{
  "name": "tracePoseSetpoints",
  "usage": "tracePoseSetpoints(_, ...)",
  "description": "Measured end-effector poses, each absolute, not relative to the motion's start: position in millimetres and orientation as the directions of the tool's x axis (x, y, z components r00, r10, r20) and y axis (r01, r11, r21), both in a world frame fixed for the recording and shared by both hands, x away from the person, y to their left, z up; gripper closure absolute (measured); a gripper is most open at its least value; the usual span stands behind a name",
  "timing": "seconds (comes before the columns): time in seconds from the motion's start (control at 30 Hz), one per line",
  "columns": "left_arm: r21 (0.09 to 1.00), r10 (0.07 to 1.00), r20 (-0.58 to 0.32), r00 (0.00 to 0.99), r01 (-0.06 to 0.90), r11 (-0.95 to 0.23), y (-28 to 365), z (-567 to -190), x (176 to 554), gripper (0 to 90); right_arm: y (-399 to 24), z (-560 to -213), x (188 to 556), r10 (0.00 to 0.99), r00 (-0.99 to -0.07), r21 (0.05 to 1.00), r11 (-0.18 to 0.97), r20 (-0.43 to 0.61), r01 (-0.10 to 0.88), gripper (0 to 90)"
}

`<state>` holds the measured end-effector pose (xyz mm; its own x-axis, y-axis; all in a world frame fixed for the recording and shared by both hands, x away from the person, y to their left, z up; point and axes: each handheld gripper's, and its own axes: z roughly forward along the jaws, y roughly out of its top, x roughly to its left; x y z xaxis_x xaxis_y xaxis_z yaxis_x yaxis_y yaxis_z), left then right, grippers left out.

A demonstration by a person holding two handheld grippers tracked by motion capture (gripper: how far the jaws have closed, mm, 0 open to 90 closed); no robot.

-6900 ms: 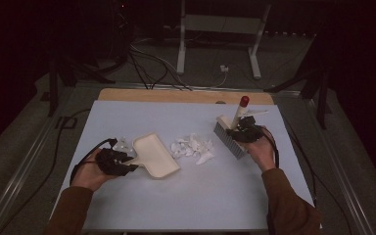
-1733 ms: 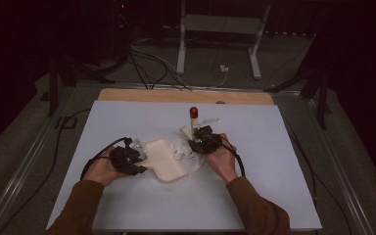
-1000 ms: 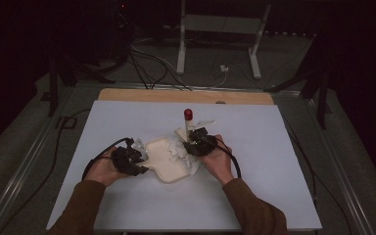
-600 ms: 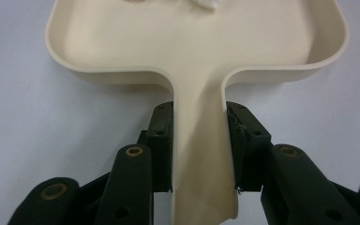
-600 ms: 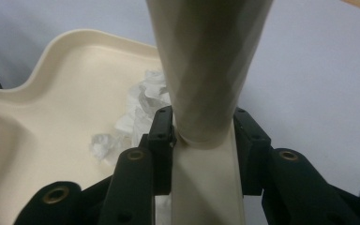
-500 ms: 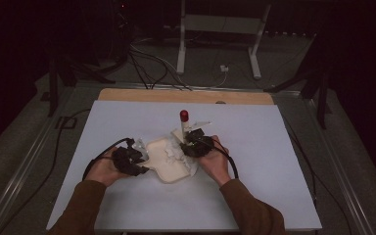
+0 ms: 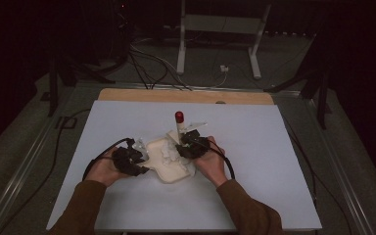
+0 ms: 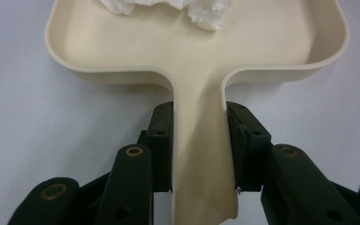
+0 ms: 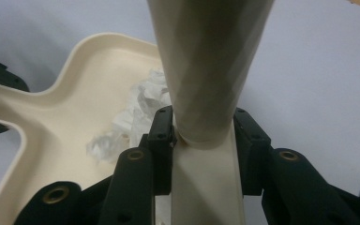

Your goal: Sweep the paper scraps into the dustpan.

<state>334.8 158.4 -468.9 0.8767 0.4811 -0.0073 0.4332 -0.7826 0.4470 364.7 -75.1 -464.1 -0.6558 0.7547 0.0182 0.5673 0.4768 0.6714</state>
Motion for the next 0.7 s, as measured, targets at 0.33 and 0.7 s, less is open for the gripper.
tracePoseSetpoints(0.33, 0.448, 0.482, -0.006, 0.876, 0.434, -0.782, 158.1, -469.1, 334.7, 66.5, -69.2, -463.1, 360.3, 0.739, -0.674, 0.676, 0.484, 0.026, 0.556, 65.5)
tracePoseSetpoints(0.7, 0.445, 0.479, -0.005, 0.878, 0.432, -0.785, 158.0, -468.9, 334.7, 66.5, -58.0, -462.4, 354.9, 0.718, -0.695, 0.680, 0.491, 0.039, 0.545, 65.6)
